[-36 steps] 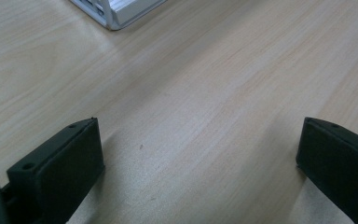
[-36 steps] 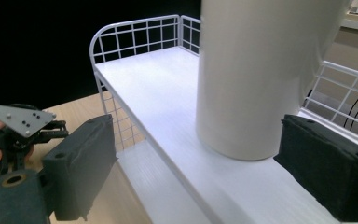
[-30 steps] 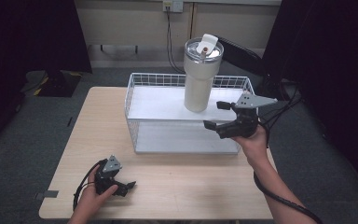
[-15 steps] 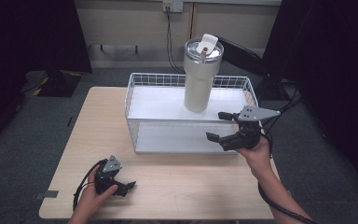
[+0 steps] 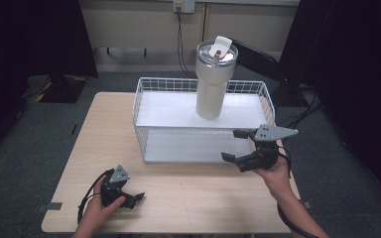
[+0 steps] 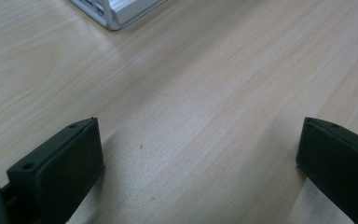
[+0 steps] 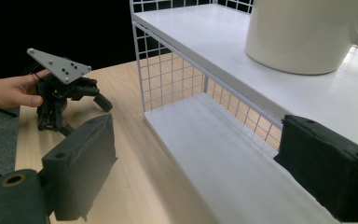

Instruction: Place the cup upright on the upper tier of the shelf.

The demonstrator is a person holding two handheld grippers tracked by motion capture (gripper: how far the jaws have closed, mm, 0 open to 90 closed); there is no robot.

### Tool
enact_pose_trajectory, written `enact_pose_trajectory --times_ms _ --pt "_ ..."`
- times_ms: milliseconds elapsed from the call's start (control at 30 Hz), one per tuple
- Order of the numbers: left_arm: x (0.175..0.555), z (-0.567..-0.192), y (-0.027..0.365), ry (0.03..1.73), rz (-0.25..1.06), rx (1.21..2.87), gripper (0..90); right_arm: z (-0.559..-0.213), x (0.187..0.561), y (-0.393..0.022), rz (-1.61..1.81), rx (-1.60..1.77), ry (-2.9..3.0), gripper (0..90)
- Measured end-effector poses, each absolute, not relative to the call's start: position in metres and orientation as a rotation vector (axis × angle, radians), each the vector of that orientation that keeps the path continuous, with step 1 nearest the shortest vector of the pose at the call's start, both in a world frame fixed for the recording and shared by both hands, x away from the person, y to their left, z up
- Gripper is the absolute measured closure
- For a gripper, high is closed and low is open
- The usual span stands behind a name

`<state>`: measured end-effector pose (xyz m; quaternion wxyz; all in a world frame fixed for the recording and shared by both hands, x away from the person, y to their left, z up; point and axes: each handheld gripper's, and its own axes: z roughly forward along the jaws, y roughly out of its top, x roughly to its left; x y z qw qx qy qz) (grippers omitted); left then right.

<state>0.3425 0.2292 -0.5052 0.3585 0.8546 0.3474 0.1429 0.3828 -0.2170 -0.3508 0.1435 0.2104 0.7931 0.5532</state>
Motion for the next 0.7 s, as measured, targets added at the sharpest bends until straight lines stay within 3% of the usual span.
enact_pose_trajectory --times_ms 700 --pt "0.342 -0.505 0.229 0.896 0.369 2.204 0.0 -0.388 0.370 -0.220 1.570 0.607 2.350 10.4"
